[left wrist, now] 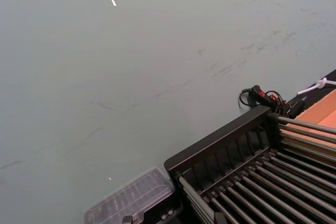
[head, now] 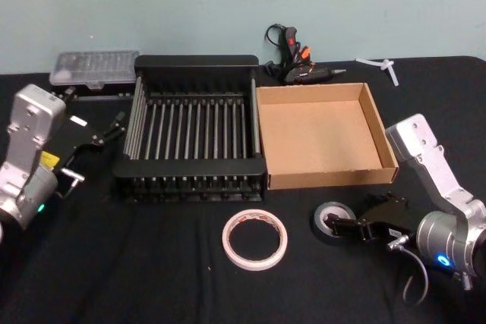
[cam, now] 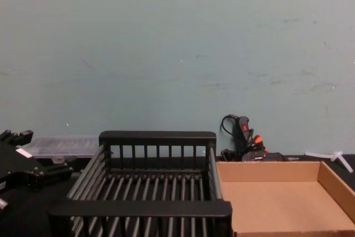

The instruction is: Pick up the white tape and place it into the black box , Pick up the silver tape and place it into the brown box.

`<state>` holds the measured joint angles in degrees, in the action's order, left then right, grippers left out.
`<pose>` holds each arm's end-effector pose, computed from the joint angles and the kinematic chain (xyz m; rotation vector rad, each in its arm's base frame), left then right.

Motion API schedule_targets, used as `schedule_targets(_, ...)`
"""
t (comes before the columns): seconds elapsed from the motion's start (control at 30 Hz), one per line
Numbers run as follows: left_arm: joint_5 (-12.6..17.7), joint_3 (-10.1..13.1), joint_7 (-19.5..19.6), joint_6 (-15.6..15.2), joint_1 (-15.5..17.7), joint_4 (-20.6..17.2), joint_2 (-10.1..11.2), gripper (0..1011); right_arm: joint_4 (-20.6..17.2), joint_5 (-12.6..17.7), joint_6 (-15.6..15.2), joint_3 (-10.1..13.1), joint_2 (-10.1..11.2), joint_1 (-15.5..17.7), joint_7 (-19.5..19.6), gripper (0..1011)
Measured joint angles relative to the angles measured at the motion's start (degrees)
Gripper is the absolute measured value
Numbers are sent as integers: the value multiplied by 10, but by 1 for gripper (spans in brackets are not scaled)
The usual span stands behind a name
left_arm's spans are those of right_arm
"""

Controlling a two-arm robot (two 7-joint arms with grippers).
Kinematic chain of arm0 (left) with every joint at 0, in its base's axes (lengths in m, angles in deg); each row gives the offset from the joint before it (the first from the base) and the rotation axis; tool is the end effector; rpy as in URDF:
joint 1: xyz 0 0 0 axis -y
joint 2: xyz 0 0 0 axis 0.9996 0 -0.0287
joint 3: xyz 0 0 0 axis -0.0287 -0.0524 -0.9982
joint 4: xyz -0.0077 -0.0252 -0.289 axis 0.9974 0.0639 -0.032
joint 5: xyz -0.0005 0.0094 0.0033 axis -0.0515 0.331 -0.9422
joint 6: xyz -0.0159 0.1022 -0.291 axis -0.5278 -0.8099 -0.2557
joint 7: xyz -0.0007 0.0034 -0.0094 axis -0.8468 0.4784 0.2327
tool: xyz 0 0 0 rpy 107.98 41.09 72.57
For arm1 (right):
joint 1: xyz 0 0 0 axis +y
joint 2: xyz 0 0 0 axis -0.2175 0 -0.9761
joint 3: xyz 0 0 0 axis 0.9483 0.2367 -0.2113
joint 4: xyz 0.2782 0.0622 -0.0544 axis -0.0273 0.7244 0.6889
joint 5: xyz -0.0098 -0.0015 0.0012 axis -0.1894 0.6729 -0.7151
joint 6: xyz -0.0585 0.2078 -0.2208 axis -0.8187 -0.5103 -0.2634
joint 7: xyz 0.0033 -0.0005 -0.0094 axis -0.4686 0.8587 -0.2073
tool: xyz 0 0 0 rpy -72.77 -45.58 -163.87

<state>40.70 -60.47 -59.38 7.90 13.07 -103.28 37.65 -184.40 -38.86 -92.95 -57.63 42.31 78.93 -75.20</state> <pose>0.3581 0.0826 -0.3024 0.3047 -0.2851 1.2480 0.3035 -0.0360 -0.2620 -0.5910 0.3435 -1.0190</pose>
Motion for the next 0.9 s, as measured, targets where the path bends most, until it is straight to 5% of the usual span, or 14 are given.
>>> schedule_targets(0.37,0,0,0,0,0,0,0,1001,0,2,0,0,1,0,1,811)
schedule_targets(0.9,0,0,0,0,0,0,0,1001,-1,3,0,0,1,0,1,283)
